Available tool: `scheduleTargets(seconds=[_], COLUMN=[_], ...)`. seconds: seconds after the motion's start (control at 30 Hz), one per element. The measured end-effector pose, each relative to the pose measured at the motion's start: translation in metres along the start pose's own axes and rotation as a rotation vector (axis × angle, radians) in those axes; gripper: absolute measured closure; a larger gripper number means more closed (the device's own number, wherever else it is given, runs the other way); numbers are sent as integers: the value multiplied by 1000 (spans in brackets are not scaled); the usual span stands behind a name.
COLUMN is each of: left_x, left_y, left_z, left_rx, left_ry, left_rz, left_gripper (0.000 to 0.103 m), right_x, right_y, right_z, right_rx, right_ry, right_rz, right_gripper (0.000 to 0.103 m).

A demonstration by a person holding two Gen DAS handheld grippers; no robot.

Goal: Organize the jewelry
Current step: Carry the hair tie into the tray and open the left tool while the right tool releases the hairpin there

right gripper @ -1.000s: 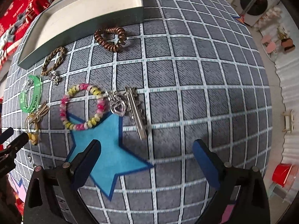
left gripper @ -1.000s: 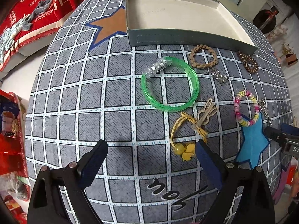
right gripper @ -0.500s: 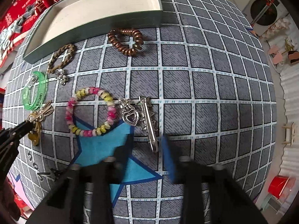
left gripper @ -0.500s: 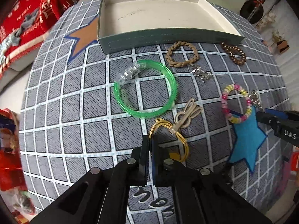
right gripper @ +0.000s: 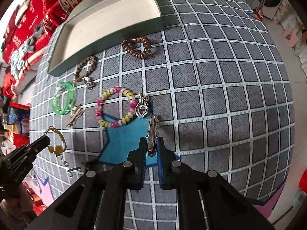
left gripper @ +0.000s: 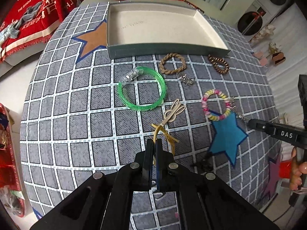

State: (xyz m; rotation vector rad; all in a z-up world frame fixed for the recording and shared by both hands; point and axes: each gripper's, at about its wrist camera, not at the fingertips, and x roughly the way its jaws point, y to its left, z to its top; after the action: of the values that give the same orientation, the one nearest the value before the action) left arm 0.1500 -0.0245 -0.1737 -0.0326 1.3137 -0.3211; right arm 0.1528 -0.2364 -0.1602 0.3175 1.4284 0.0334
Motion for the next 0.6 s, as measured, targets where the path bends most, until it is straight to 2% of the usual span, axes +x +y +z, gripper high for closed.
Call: scheduleTargets(seconds=[0.17, 0.33, 0.47, 0.6], left_x=[-26, -47, -57, -63], left_y=[12, 14, 13, 10], left_z=[-3, 10, 24, 48], left_rx=[-23, -30, -27, -28], left_ry=[-33, -83, -114, -146], left_rz=[-21, -27, -34, -44], left_gripper=[86, 86, 86, 86], right_x=[-10, -25, -38, -52], right_y=[-4, 1, 6, 13], right_z=[-8, -10, 2, 29], right_rx=[9, 13, 3, -15], right_ry=[-15, -39, -70, -114], right_rz=[31, 63, 82, 104], right_gripper=[92, 92, 92, 92])
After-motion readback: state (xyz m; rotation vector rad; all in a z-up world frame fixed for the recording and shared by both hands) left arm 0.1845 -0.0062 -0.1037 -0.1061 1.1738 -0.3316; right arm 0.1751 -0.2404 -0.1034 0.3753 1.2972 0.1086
